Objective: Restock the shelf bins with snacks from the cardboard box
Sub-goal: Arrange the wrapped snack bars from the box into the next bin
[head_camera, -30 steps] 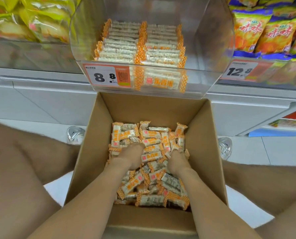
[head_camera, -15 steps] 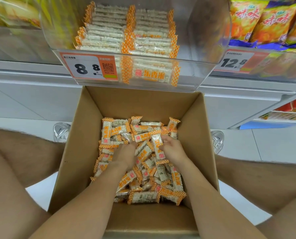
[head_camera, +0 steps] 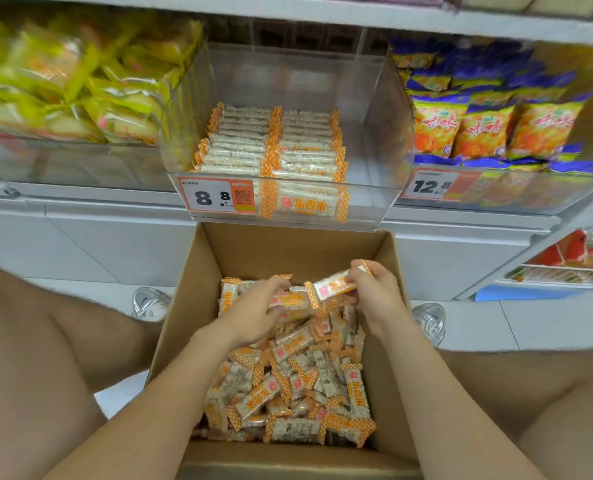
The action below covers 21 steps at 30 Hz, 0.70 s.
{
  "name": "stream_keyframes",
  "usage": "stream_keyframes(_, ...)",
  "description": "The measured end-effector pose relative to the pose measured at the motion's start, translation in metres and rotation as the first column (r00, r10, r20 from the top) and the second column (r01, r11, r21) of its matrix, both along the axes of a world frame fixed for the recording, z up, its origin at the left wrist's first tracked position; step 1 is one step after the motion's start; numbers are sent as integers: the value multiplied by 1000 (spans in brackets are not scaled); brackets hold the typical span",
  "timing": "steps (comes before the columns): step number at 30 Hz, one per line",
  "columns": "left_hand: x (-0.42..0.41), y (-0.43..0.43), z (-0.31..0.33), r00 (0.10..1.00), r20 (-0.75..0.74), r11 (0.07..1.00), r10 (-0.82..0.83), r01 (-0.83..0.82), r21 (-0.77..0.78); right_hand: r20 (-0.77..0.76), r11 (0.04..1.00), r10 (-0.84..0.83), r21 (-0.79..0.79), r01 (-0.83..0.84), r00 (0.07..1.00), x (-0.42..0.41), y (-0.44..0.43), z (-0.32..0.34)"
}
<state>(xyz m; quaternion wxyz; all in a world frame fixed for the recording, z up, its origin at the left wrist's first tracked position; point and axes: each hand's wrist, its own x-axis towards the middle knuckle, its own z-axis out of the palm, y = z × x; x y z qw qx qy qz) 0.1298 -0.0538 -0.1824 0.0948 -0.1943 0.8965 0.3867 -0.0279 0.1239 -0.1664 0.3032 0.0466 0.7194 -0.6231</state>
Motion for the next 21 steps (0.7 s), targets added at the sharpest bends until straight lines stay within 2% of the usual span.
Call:
stream_keyframes(3, 0, -8, 41, 994, -110, 999, 17, -12, 43, 175, 988, 36, -154, -9, 984, -6, 4, 32)
stream_keyframes(4, 0, -9, 53, 989, -144, 998, 33, -24, 65, 183, 981, 84, -189, -49, 980, -3, 5, 43)
stream_keyframes(5, 1, -10, 65, 983, -176, 995, 50, -34, 94, 150, 975, 138, -194, -108, 979, 0, 6, 51)
stream_keyframes(8, 4, -9, 104, 959, -250, 966, 134, -70, 250, -95, 948, 304, -66, -311, 948, 8, 10, 69)
stream_keyframes(12, 15, -8, 149, 948, -273, 941, 160, -63, 334, -335, 897, 405, -31, -440, 851, 18, 11, 105)
stream_keyframes(15, 22, -8, 175, 926, -339, 954, 163, -60, 294, -462, 835, 508, 58, -547, 727, 25, 8, 133)
stream_keyframes(18, 24, -14, 194, 912, -395, 979, 109, -29, 203, -601, 814, 534, 176, -553, 594, 27, 1, 153)
stream_keyframes(21, 20, -25, 216, 900, -434, 994, 37, 11, 108, -733, 767, 601, 418, -487, 317, 26, -3, 178)
